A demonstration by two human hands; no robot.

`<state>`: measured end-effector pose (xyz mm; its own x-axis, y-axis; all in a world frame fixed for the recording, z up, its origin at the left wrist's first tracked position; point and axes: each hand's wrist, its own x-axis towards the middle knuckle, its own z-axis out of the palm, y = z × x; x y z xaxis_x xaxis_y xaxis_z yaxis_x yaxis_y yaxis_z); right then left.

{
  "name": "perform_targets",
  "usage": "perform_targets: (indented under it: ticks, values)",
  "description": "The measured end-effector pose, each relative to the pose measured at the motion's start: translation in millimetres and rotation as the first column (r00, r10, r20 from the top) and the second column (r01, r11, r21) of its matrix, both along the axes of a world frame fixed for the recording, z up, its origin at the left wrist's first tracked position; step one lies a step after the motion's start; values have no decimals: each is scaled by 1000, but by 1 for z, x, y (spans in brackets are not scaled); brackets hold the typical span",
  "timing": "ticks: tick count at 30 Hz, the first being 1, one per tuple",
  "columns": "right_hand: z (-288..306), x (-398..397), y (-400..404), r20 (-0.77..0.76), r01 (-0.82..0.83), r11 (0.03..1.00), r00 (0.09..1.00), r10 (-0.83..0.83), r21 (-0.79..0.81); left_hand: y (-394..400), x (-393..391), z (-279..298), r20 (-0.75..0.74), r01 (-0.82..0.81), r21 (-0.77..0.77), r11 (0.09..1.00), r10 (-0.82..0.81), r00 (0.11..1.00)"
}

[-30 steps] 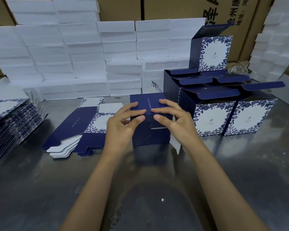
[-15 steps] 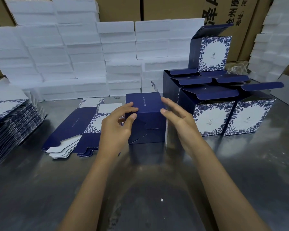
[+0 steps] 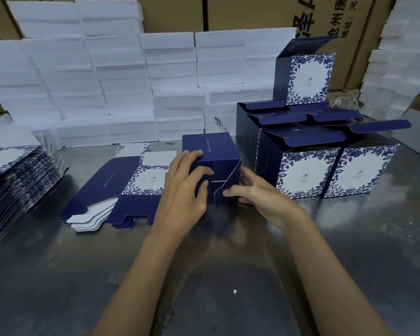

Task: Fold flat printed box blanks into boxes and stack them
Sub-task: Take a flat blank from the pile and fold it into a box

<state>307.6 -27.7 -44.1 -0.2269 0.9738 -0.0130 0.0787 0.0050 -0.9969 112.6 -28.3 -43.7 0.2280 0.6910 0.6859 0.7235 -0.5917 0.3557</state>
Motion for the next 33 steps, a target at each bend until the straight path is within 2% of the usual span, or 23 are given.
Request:
perform_targets:
  ticks: [2,6,9,12,15,22,31,33]
  values:
    - [-3,-6,2,35,90,996,995,-91,26,-1,1,2,46,7,8,1000,-7,999]
    - [-10,-24,3,98,306,939,941,-323,160,-7,3,7,296,63,-19,998,-54,954]
    - [-13,-27,3,163,367,902,899,-407,226,-8,6,7,414,53,-139,989,10,910]
    - [-16,-29,3,167,401,879,878,-449,257,-5,3,4,502,128,-343,931,67,862]
    - [-17,-31,3,202,452,841,832,-518,296,-4,3,-1,459,137,-420,897,80,885]
    - [-17,-33,5,260,551,759,721,-642,348,-4,8,-3,430,121,-393,912,66,901]
    - [-17,-34,7,322,559,740,670,-669,373,1,7,-7,445,128,-377,917,58,894]
    - [-17,-32,6,305,540,757,699,-647,367,2,7,-8,451,134,-374,918,54,891]
